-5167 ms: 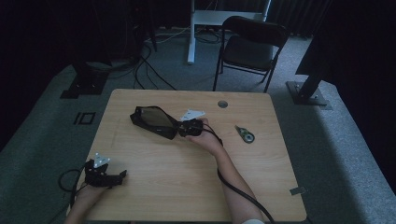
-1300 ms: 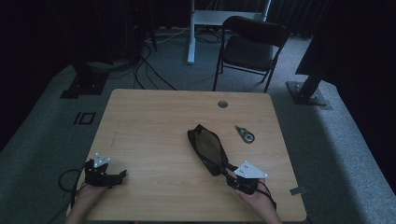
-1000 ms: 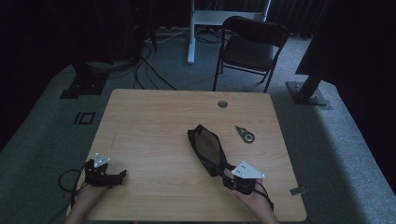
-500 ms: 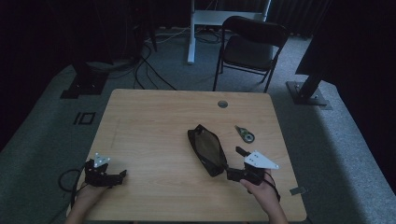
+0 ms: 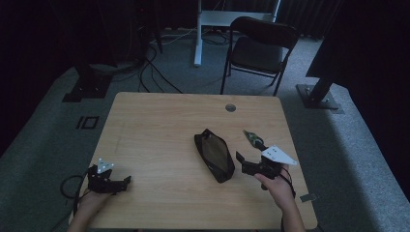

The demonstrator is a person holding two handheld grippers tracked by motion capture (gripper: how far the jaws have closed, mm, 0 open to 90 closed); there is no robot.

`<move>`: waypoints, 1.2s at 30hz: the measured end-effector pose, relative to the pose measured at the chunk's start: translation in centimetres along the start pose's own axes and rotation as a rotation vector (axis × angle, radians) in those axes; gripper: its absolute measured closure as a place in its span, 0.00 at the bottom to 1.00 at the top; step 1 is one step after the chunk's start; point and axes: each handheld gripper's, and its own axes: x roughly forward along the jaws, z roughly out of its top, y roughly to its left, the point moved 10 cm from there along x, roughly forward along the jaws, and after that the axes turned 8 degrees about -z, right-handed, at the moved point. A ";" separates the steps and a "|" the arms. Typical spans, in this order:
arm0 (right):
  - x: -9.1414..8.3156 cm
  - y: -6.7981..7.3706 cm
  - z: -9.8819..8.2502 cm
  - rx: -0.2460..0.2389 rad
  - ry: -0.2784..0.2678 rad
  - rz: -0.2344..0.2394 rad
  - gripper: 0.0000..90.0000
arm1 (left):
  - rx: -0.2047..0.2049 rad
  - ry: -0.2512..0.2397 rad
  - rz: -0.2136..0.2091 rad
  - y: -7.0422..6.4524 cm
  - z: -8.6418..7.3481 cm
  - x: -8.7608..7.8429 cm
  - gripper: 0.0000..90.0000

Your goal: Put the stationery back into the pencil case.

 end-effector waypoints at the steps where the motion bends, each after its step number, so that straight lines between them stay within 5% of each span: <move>1: 0.0 0.0 0.0 0.000 0.000 0.000 0.13 | 0.000 0.000 0.000 0.0 0.0 0.0 0.01; 7: 1.1 -1.9 0.1 -0.018 0.017 -0.004 0.14 | -0.001 0.001 -0.001 0.0 0.0 0.0 0.01; 15: 3.7 -6.7 -0.5 -0.003 0.055 -0.104 0.15 | 0.000 0.001 -0.001 0.0 0.0 0.0 0.01; 22: 5.8 -8.5 -1.4 0.012 0.086 -0.092 0.17 | 0.000 0.001 -0.001 0.0 0.0 0.0 0.00; 29: 8.0 -10.8 -2.8 0.017 0.153 -0.155 0.17 | 0.000 0.001 -0.001 0.0 0.0 0.0 0.00; 36: 9.9 -11.4 -4.9 0.011 0.231 -0.176 0.17 | 0.001 0.001 -0.002 0.0 0.0 0.0 0.00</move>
